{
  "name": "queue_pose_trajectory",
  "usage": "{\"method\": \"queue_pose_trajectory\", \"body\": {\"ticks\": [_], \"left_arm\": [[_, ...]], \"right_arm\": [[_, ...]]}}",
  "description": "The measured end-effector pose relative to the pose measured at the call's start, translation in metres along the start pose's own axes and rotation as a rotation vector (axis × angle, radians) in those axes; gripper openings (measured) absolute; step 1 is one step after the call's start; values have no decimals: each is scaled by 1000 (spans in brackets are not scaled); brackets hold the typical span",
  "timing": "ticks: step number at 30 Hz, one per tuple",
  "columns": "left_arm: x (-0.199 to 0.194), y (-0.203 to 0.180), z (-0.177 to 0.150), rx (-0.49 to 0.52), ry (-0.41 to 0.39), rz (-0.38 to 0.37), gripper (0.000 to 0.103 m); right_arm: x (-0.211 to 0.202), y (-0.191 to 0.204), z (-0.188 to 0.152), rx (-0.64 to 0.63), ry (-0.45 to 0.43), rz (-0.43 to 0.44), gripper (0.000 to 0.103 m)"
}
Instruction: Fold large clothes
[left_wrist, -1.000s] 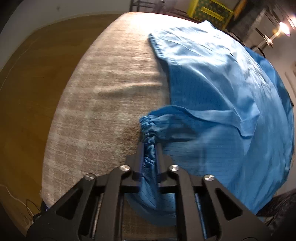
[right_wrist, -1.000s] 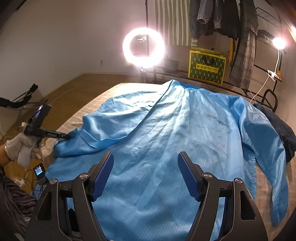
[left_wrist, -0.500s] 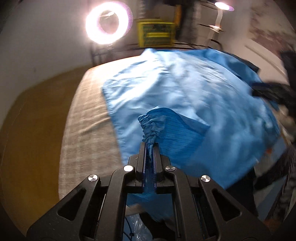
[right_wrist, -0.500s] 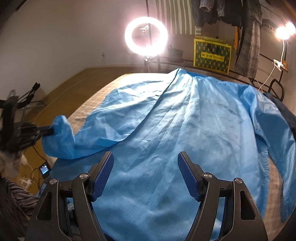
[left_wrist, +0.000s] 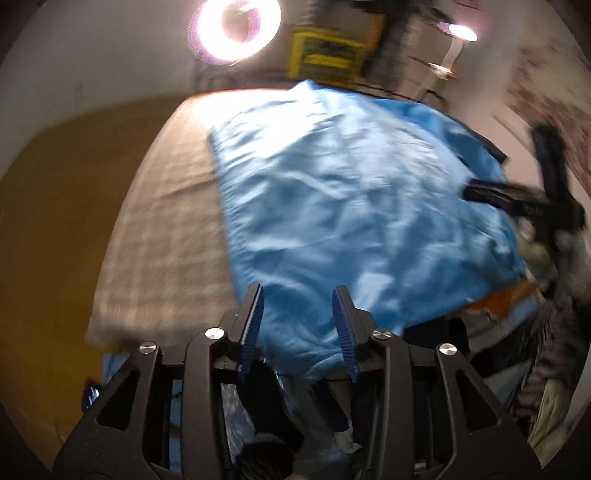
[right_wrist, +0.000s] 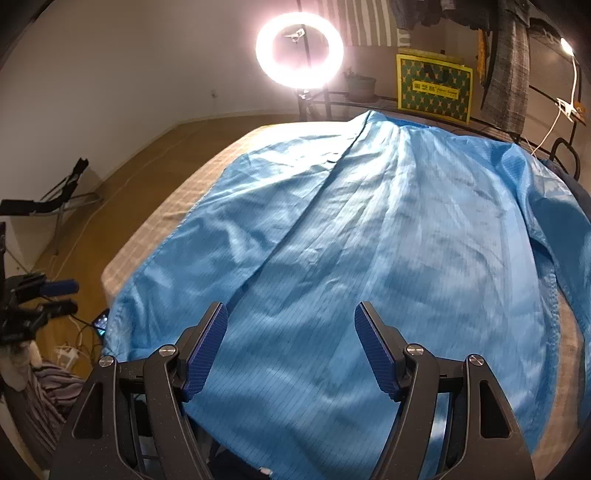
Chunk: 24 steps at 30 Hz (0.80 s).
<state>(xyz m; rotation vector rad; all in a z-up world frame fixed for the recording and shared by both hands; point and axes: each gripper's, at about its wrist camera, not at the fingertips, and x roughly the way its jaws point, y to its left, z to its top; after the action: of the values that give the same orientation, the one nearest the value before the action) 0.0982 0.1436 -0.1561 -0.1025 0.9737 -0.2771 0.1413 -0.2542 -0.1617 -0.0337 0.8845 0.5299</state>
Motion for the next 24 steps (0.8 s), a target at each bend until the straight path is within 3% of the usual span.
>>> {"method": "queue_pose_trajectory", "body": {"ticks": [3, 5, 10, 17, 24], "left_arm": [[18, 16, -2, -106, 57, -1, 43], [33, 25, -2, -183, 92, 0, 52], [62, 42, -1, -380, 157, -42, 53], [84, 50, 3, -455, 158, -42, 53], [91, 63, 0, -483, 182, -29, 53]], "right_arm": [[3, 4, -1, -4, 13, 12, 71], [4, 7, -1, -5, 19, 21, 71], [-1, 11, 6, 13, 19, 54, 71], [-15, 9, 39, 97, 3, 117, 71], [3, 37, 95, 33, 15, 132, 71]]}}
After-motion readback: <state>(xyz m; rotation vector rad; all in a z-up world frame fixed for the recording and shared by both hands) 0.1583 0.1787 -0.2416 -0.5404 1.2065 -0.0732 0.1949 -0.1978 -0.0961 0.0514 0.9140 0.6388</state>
